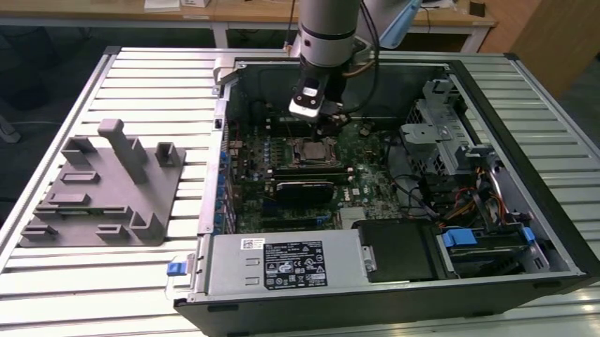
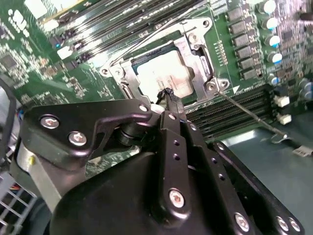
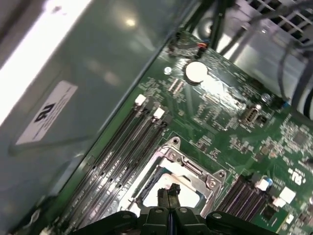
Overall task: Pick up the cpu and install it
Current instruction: 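Close the cpu cover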
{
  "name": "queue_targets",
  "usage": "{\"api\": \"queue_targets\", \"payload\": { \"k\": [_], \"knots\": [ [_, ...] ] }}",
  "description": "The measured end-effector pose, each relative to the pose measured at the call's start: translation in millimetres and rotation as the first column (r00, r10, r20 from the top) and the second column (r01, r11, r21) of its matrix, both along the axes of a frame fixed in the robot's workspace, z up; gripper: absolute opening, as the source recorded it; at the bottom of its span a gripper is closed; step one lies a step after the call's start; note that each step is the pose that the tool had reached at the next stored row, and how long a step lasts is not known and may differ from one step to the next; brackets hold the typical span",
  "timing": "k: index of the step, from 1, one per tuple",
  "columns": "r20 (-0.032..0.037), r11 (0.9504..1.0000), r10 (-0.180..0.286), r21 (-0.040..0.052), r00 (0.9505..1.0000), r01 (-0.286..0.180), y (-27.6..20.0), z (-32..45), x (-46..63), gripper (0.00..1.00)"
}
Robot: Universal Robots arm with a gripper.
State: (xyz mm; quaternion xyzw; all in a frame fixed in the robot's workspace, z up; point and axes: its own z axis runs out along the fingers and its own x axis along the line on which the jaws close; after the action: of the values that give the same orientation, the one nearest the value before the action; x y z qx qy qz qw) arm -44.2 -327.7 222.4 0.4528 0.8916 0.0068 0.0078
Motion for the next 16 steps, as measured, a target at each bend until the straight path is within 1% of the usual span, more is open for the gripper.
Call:
{"api": "queue_targets", "payload": {
  "k": [2,4,6,8,10,12,14,16],
  "knots": [
    [0.0,0.9993,0.038,0.0,0.9993,-0.038,0.0,-0.2,0.0,0.11],
    [0.0,0.9973,0.074,0.0,0.9973,-0.074,0.0,-0.5,0.0,0.11],
    [0.0,0.994,0.109,0.0,0.994,-0.109,0.0,-0.7,0.0,0.11],
    [0.0,0.9894,0.145,-0.0001,0.9894,-0.145,0.0,-0.9,0.0,0.11],
    [0.0,0.9833,0.182,0.0,0.9833,-0.182,0.0,-1.2,0.0,0.11],
    [0.0,0.9761,0.217,0.0,0.9761,-0.217,0.0,-1.4,0.0,0.11],
    [0.0,0.9676,0.252,0.0,0.9676,-0.252,0.0,-1.6,0.0,0.11],
    [0.0,0.9579,0.287,0.0,0.9579,-0.287,0.0,-1.8,0.0,0.11]
  ]
}}
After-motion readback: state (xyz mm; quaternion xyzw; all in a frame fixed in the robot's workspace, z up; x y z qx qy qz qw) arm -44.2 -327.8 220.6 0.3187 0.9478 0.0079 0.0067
